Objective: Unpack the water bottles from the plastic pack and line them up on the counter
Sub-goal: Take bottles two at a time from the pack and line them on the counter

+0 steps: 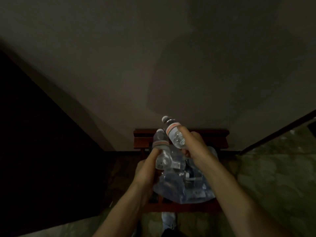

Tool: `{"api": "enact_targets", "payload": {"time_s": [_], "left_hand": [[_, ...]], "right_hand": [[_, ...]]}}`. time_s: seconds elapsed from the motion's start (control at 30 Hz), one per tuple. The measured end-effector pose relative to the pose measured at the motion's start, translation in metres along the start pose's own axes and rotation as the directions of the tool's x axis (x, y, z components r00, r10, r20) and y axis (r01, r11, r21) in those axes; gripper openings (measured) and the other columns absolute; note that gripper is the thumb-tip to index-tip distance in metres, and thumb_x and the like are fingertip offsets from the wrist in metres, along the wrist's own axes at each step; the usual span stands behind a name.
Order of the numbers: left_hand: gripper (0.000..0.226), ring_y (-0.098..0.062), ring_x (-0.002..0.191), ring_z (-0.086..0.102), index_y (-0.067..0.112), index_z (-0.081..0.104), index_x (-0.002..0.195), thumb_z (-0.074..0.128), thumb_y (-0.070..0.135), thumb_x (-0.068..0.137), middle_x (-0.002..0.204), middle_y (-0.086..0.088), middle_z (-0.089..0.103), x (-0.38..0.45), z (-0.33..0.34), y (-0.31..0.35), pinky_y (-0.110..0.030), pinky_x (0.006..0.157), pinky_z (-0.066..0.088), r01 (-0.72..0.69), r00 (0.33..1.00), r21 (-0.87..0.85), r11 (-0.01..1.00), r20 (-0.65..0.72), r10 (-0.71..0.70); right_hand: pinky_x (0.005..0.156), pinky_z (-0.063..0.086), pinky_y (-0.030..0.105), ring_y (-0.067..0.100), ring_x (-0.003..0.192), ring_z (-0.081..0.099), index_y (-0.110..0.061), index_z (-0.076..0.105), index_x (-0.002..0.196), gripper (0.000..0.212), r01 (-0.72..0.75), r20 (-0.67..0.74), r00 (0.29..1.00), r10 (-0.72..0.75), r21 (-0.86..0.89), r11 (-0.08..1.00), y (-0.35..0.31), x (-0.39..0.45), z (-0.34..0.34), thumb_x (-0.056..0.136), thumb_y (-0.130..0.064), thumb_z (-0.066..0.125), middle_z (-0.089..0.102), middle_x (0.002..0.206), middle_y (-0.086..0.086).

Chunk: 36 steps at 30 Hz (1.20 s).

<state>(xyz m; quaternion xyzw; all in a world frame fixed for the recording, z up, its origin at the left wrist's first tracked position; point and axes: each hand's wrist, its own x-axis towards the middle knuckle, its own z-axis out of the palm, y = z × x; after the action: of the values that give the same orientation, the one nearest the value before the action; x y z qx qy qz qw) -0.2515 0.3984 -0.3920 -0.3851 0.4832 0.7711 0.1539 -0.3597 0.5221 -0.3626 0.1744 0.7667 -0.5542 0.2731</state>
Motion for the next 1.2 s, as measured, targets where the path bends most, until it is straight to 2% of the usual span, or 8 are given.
{"api": "enact_targets", "payload": {"time_s": [0.07, 0.2, 0.33, 0.43, 0.7, 0.83, 1.03, 1.2], "left_hand": [[0.069, -0.032, 0.097, 0.074, 0.013, 0.080, 0.098, 0.078, 0.065, 0.052, 0.101, -0.014, 0.078, -0.006, -0.015, 0.012, -0.051, 0.095, 0.055, -0.012, 1.000, -0.005, 1.000, 0.013, 0.012], [0.043, -0.017, 0.067, 0.074, 0.015, 0.080, 0.093, 0.070, 0.053, 0.076, 0.084, -0.007, 0.078, -0.020, -0.048, 0.044, -0.030, 0.057, 0.056, -0.144, 0.986, 0.055, 0.988, 0.090, 0.139], [0.042, -0.011, 0.073, 0.076, 0.016, 0.073, 0.108, 0.065, 0.050, 0.084, 0.088, -0.001, 0.079, -0.049, -0.075, 0.081, -0.020, 0.052, 0.054, -0.334, 0.941, 0.159, 0.929, 0.115, 0.319], [0.029, 0.001, 0.055, 0.068, 0.017, 0.071, 0.103, 0.066, 0.041, 0.087, 0.072, 0.008, 0.077, -0.073, -0.094, 0.104, -0.011, 0.042, 0.046, -0.472, 0.882, 0.199, 0.859, 0.103, 0.461], [0.014, -0.004, 0.074, 0.065, 0.017, 0.071, 0.105, 0.066, 0.017, 0.091, 0.092, 0.002, 0.073, -0.153, -0.133, 0.128, -0.019, 0.063, 0.048, -0.730, 0.680, 0.224, 0.645, 0.152, 0.717], [0.031, -0.004, 0.089, 0.071, 0.030, 0.067, 0.111, 0.070, 0.011, 0.087, 0.103, 0.009, 0.076, -0.195, -0.154, 0.119, -0.012, 0.066, 0.053, -0.819, 0.560, 0.242, 0.520, 0.139, 0.817], [0.053, -0.009, 0.100, 0.072, 0.019, 0.062, 0.122, 0.077, 0.009, 0.072, 0.110, 0.001, 0.075, -0.245, -0.193, 0.112, -0.024, 0.084, 0.057, -0.855, 0.490, 0.201, 0.478, 0.008, 0.872], [0.055, -0.013, 0.099, 0.072, 0.019, 0.060, 0.119, 0.079, 0.019, 0.067, 0.108, 0.001, 0.075, -0.277, -0.230, 0.130, -0.026, 0.078, 0.055, -0.866, 0.472, 0.162, 0.473, -0.051, 0.880]], "right_hand": [[0.041, 0.045, 0.017, 0.006, 0.041, 0.056, -0.010, 0.066, 0.091, 0.045, 0.044, -0.007, 0.999, -0.044, 0.036, 0.998, -0.008, -0.016, 0.014, 0.085, -0.054, 0.058, 0.066, 0.055, -0.002], [0.066, 0.059, 0.031, 0.021, 0.070, 0.074, -0.012, 0.063, 0.108, 0.041, 0.077, 0.087, 0.992, -0.090, 0.139, 0.987, -0.022, -0.052, 0.044, 0.089, -0.047, 0.061, 0.075, 0.093, 0.009], [0.069, 0.061, 0.030, 0.024, 0.082, 0.074, -0.012, 0.056, 0.115, 0.042, 0.169, 0.084, 0.978, -0.193, 0.235, 0.957, -0.030, -0.086, 0.071, 0.089, -0.045, 0.063, 0.073, 0.101, 0.010], [0.067, 0.059, 0.029, 0.023, 0.088, 0.073, -0.016, 0.055, 0.113, 0.039, 0.252, 0.073, 0.955, -0.287, 0.305, 0.918, -0.039, -0.110, 0.088, 0.087, -0.042, 0.067, 0.071, 0.106, 0.010], [0.074, 0.059, 0.032, 0.030, 0.094, 0.072, -0.018, 0.047, 0.125, 0.054, 0.495, 0.116, 0.785, -0.609, 0.475, 0.728, -0.066, -0.167, 0.112, 0.081, -0.021, 0.077, 0.072, 0.108, 0.008], [0.075, 0.058, 0.031, 0.022, 0.103, 0.069, -0.021, 0.048, 0.126, 0.067, 0.579, 0.197, 0.674, -0.712, 0.458, 0.675, -0.077, -0.198, 0.126, 0.070, -0.025, 0.083, 0.071, 0.113, 0.005], [0.079, 0.057, 0.026, 0.017, 0.100, 0.070, -0.018, 0.053, 0.125, 0.065, 0.695, 0.302, 0.542, -0.784, 0.362, 0.621, -0.083, -0.247, 0.165, 0.069, -0.020, 0.084, 0.072, 0.109, 0.006], [0.077, 0.058, 0.031, 0.020, 0.089, 0.071, -0.011, 0.049, 0.117, 0.057, 0.745, 0.306, 0.487, -0.818, 0.343, 0.572, -0.103, -0.286, 0.209, 0.071, -0.010, 0.083, 0.069, 0.097, 0.010]]}}
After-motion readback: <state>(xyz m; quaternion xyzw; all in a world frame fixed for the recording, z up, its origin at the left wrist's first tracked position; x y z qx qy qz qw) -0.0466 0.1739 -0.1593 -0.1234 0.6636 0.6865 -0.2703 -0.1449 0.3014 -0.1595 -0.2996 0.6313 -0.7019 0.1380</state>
